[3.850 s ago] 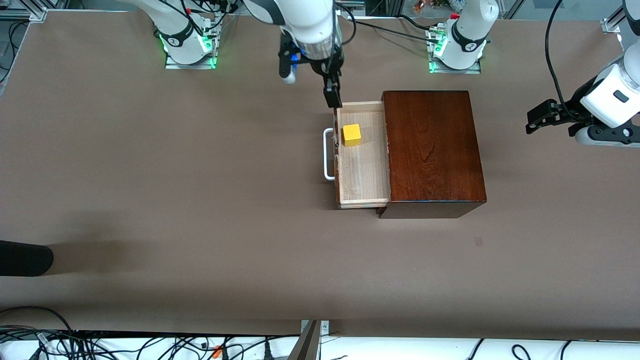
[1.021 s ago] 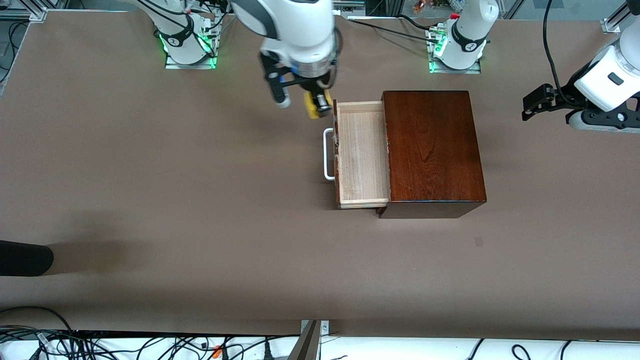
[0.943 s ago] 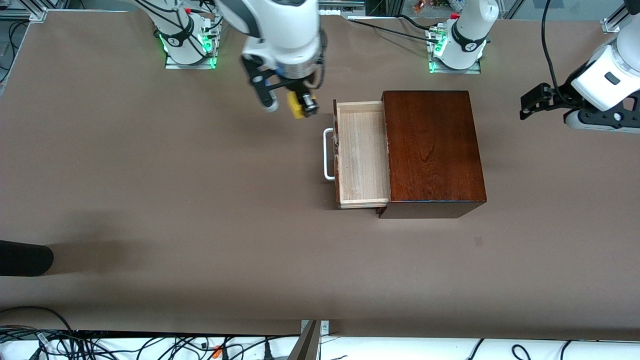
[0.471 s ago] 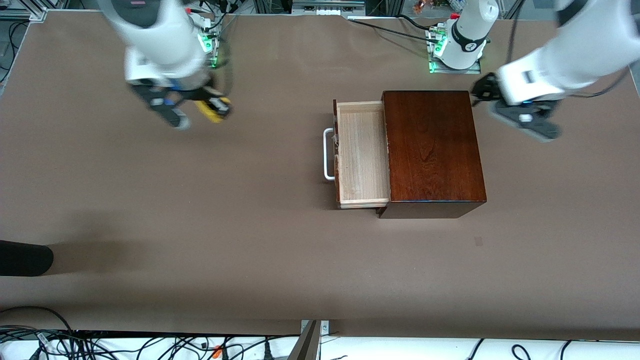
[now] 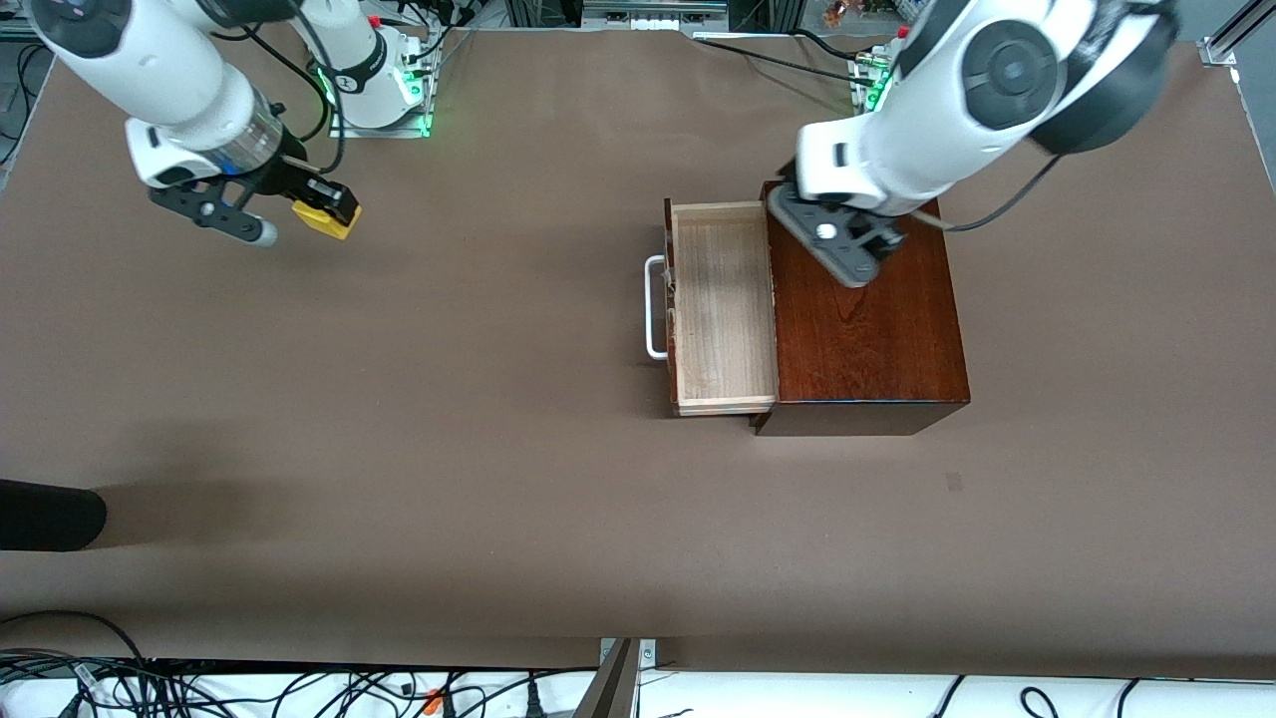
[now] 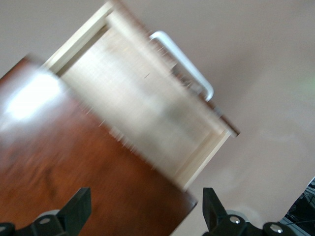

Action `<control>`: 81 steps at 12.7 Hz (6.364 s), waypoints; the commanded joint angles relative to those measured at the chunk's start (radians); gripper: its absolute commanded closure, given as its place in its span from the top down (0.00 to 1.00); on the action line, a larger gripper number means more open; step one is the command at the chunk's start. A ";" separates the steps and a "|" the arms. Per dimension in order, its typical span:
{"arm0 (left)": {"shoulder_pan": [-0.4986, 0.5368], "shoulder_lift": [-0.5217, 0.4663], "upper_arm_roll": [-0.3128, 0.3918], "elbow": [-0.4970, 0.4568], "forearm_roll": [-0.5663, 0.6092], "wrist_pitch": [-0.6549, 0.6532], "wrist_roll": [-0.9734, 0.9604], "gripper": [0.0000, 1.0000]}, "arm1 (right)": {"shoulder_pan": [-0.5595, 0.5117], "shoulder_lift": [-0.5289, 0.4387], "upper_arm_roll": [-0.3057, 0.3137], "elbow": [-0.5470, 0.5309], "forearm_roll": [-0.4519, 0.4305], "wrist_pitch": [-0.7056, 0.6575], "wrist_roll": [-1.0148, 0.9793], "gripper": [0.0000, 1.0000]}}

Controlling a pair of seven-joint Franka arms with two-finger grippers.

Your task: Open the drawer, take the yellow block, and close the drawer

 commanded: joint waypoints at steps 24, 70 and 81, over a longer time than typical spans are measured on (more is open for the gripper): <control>-0.235 0.507 -0.144 0.061 0.521 0.533 0.502 1.00 | 0.013 0.335 0.123 -0.433 0.020 0.936 -0.163 1.00; 0.339 -0.012 -0.048 0.104 0.243 -0.148 0.208 1.00 | -0.441 0.235 0.135 0.575 -0.040 -0.306 -0.587 1.00; 0.044 -0.250 0.459 -0.046 0.172 -0.096 -0.323 1.00 | -0.441 0.238 0.140 0.586 -0.040 -0.313 -0.577 1.00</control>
